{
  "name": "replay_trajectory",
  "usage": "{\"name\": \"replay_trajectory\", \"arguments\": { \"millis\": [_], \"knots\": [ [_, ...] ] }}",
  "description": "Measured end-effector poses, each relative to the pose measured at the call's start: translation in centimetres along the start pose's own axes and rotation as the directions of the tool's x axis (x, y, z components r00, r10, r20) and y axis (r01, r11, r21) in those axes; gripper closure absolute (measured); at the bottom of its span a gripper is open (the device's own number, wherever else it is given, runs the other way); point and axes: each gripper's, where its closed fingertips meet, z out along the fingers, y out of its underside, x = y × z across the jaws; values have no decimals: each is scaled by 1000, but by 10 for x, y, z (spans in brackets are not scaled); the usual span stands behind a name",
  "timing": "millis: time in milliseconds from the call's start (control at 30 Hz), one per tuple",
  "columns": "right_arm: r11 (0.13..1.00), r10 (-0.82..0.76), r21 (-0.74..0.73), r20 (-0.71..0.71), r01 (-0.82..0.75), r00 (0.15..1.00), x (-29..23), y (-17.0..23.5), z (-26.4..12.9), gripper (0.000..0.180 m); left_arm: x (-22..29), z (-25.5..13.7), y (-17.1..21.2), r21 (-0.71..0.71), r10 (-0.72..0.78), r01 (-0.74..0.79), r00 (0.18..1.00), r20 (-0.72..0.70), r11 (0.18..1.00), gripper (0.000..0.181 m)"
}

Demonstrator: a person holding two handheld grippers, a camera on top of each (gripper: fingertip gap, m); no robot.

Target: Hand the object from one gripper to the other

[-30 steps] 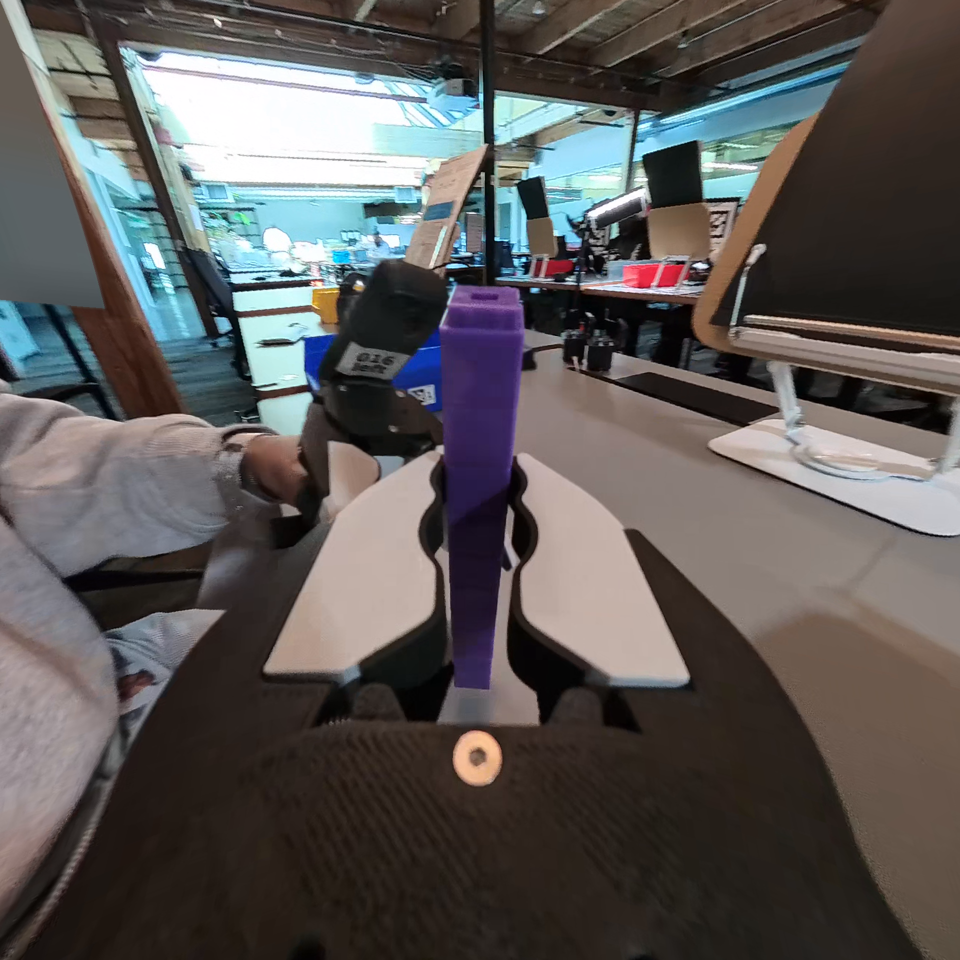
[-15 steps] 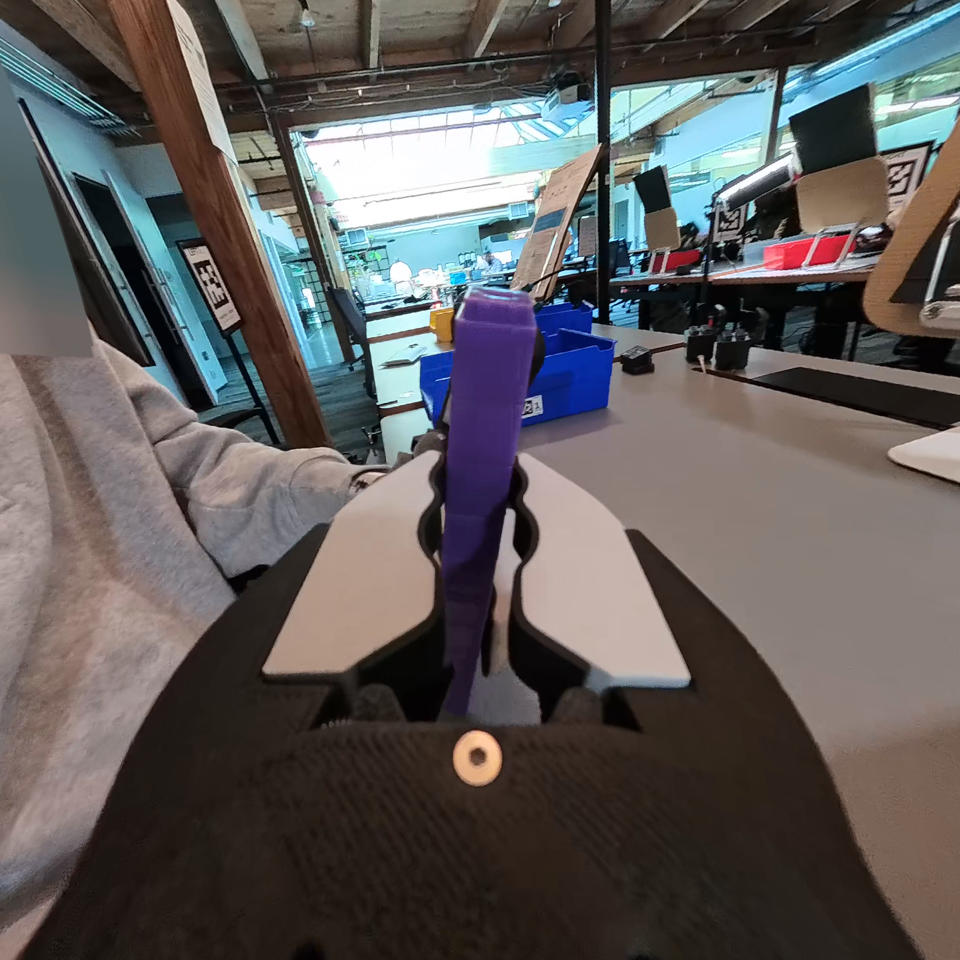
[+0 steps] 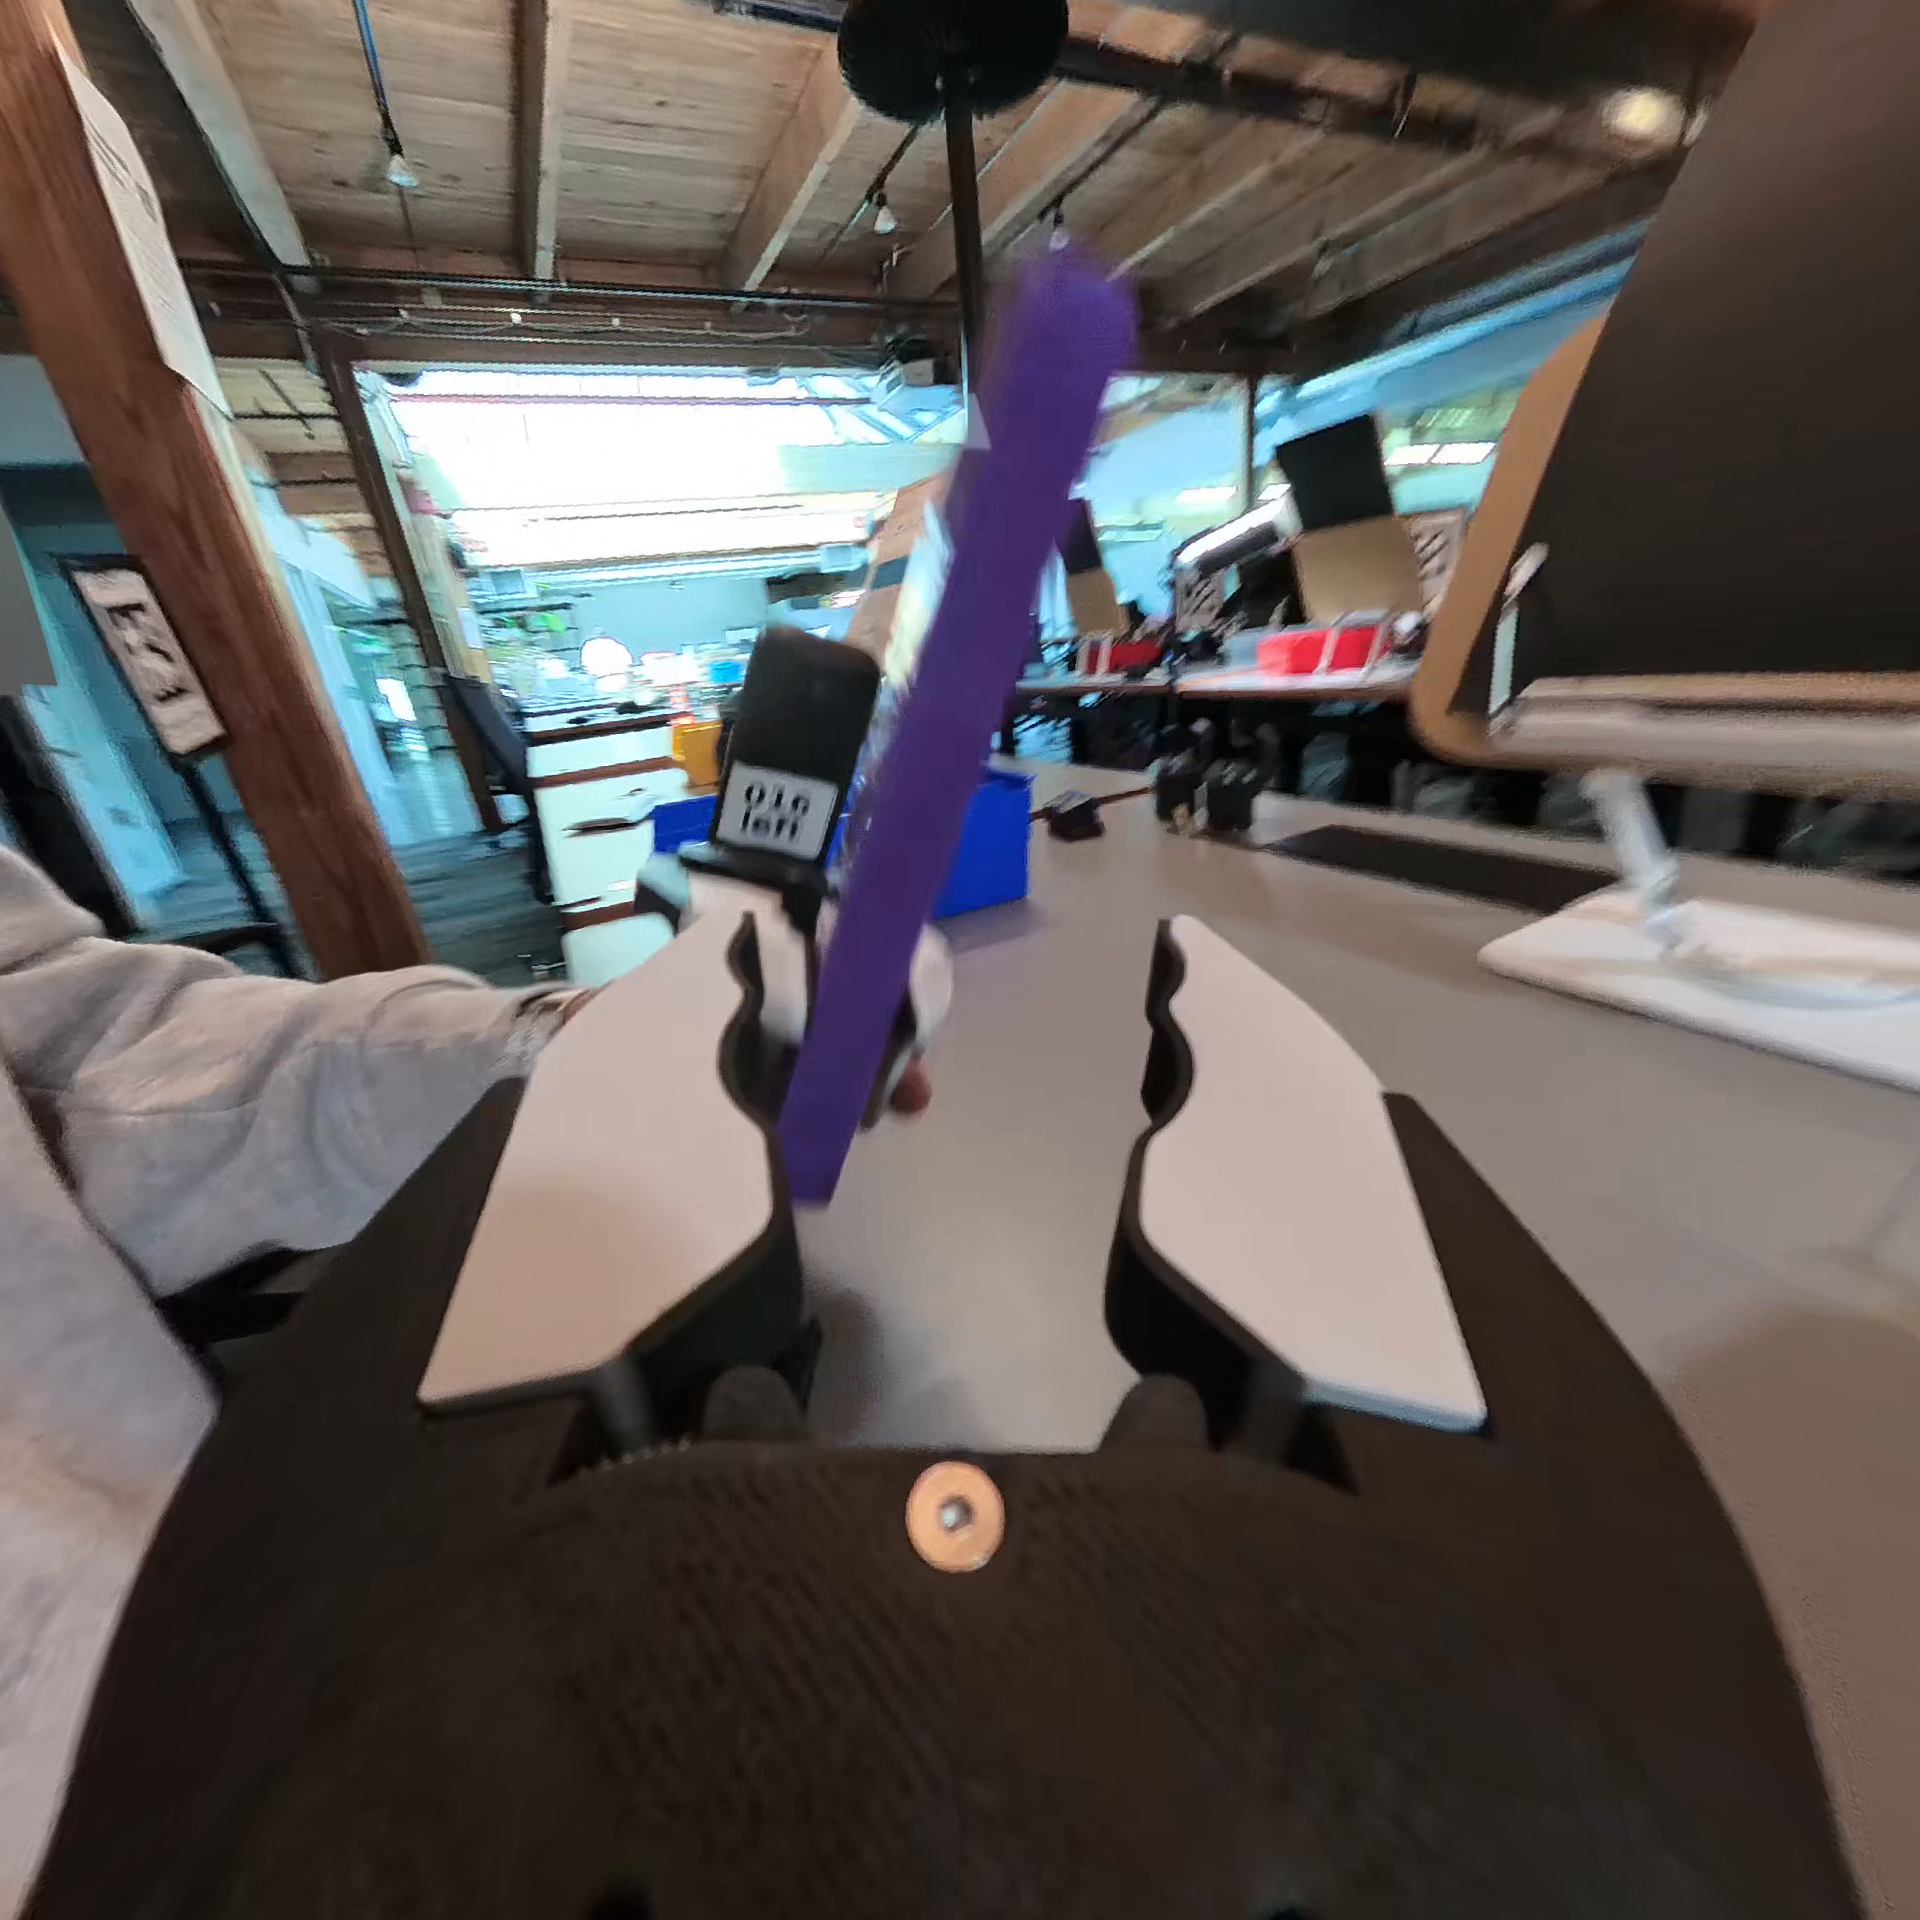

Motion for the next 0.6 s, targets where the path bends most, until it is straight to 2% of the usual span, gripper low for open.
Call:
{"name": "replay_trajectory", "arguments": {
  "millis": [100,233,467,600],
  "knots": [
    [995,74,-74,57,-70,996,-11,21,12,109,7,-7,-17,66,23,-22,1000,-17,998,158],
    [983,86,-176,141,-61,986,-36,42,27,130,17,-9,-31,132,39,-33,998,-41,991,157],
    [985,72,-164,172,-43,982,-55,44,38,156,32,-2,-35,160,86,-76,995,-53,984,157],
    [986,67,-164,173,-38,983,-55,42,36,157,34,0,-36,148,90,-82,995,-47,986,157]
  ]
}}
